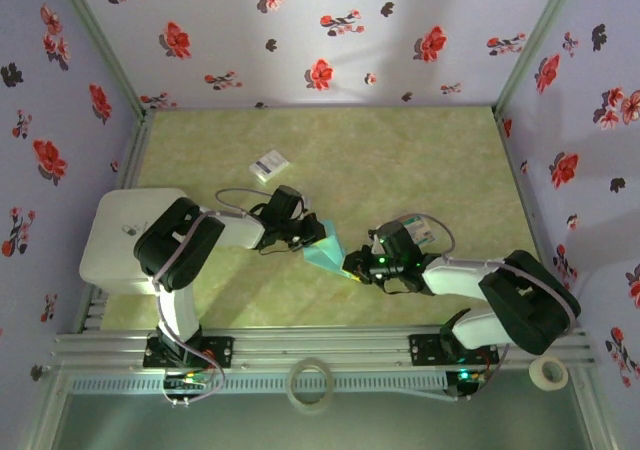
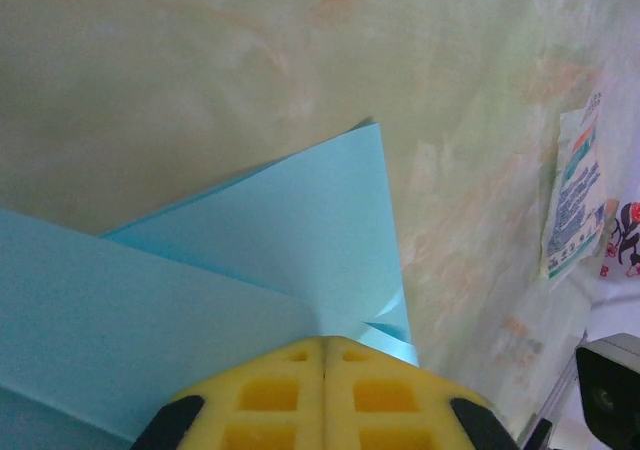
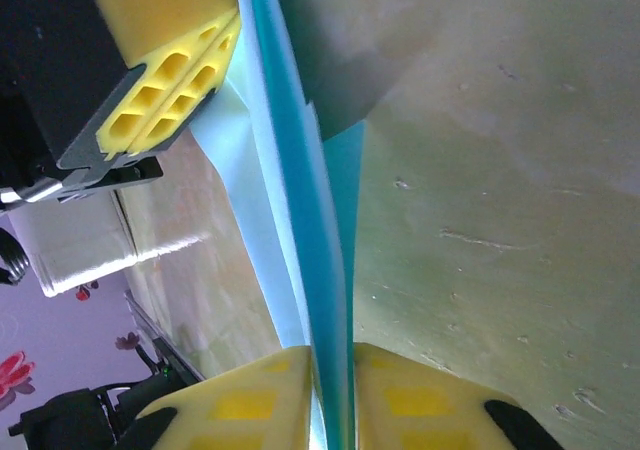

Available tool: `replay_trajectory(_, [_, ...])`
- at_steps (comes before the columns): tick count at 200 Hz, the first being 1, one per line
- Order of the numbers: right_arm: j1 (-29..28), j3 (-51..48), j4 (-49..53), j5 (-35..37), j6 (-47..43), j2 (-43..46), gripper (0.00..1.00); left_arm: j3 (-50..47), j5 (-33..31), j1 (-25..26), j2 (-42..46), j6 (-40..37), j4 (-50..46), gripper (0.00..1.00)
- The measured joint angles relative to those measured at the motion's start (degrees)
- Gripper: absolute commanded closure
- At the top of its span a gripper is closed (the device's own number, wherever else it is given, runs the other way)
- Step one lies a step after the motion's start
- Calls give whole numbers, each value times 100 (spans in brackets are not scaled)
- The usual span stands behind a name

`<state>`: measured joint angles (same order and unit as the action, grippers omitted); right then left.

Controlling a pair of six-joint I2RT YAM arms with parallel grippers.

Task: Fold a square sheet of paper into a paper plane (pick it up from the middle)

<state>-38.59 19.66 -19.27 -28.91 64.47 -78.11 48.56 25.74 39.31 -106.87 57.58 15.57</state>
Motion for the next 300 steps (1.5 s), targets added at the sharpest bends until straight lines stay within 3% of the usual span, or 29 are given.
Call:
replay_trajectory(21, [0,17,138,7,-142,-2,90,-105,-7,-2,116,59,57,82])
replay_trajectory(72, [0,96,883,190,-581,516,94,-321,-81,-7,960,20,96,70])
replay_trajectory(140, [-39,949,2885,1307,-1932,2044,96,-881,-850,7,2730,-511,-221,69])
replay_trajectory(196, [-382,1843,4581,2800,-3123,2319,97,-1486,-1526,7,3526,-595,-389,69])
replay_trajectory(237, [-975,2420,5539,4118,-3552,1895,97,-1558,-1773,-13,3731,-658,-509,69])
replay_trajectory(276, [-1965,3388,6636,6124,-3578,490,100,-1718,-1941,-96,4009,-660,-605,69])
replay_trajectory(300, [-2430,3696,6942,6972,-3611,-271,99,-1840,-2124,-157,4212,-649,-782,69])
